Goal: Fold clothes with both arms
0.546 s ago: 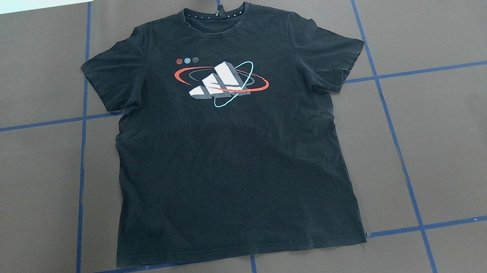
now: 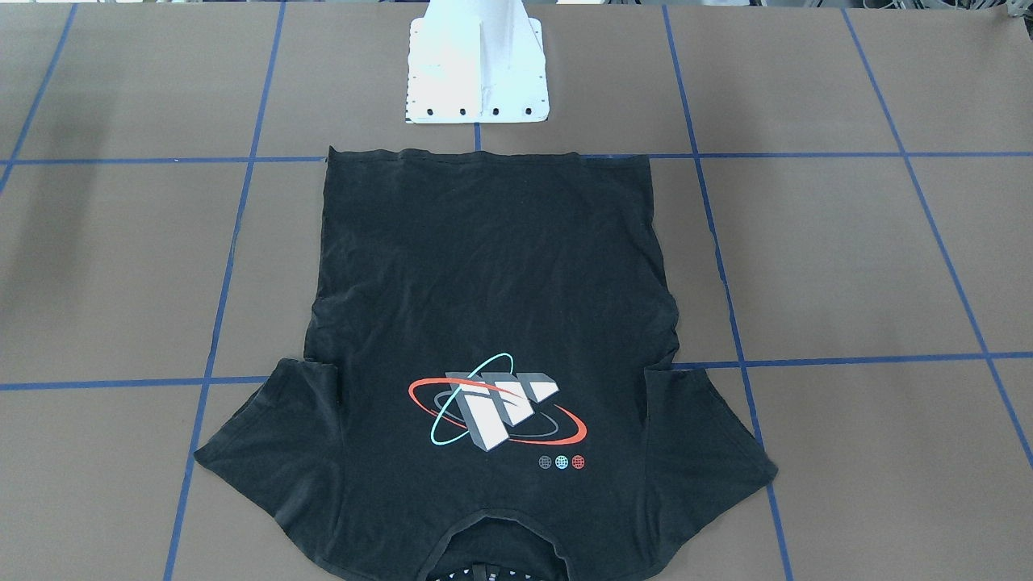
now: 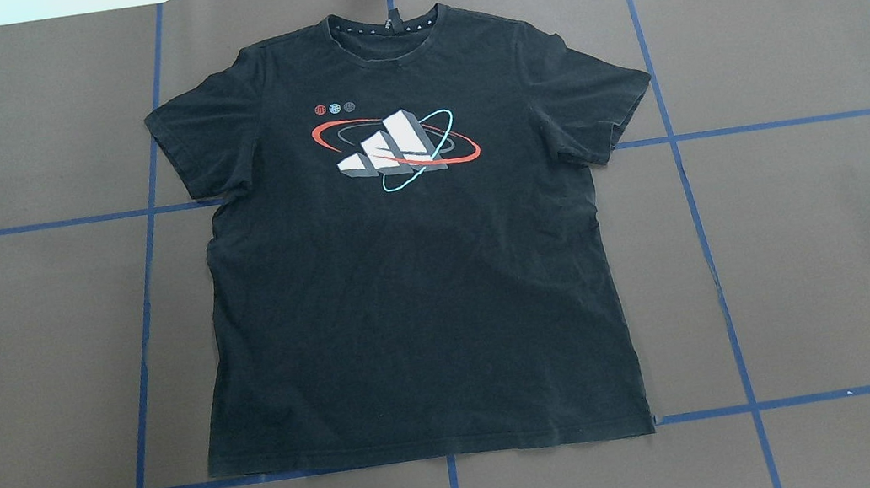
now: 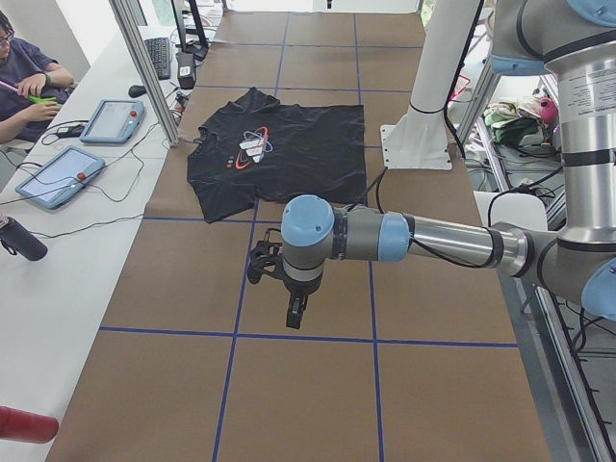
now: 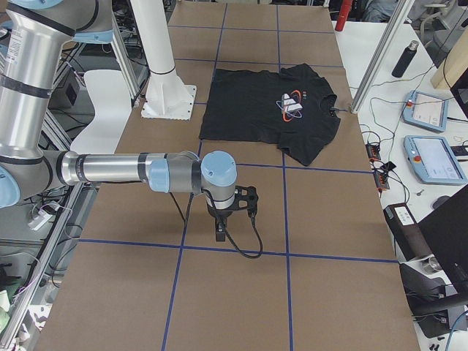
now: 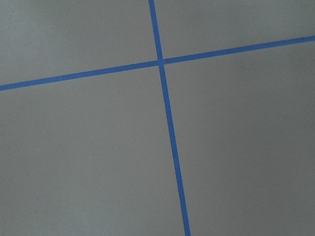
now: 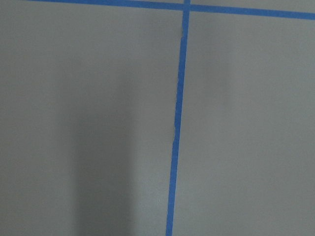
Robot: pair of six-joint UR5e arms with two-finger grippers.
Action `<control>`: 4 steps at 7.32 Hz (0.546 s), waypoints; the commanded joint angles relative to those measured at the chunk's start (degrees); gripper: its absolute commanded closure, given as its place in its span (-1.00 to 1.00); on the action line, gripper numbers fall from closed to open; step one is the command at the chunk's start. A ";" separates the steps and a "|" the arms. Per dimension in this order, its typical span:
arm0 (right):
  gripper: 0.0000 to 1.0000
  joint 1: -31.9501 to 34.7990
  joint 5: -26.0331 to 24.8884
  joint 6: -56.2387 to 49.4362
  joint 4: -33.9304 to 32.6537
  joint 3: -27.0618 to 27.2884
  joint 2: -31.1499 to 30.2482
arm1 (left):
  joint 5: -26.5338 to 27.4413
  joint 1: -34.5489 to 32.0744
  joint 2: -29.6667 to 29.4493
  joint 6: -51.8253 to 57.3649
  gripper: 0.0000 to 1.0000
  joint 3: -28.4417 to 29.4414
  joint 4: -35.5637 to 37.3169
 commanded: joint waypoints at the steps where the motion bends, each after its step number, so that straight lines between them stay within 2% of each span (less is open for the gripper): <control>1: -1.00 -0.17 -0.04 -0.14 2.09 0.15 3.38 | -0.16 0.09 -2.34 -0.39 -1.00 -0.19 -0.99; 3: -1.00 -3.41 0.31 0.04 2.19 0.06 7.26 | 0.28 0.09 -6.64 -0.48 -1.00 0.24 -4.40; 4: -1.00 -4.91 0.23 -0.14 2.19 -0.55 10.15 | -0.07 0.09 -7.71 -0.30 -1.00 0.85 -8.60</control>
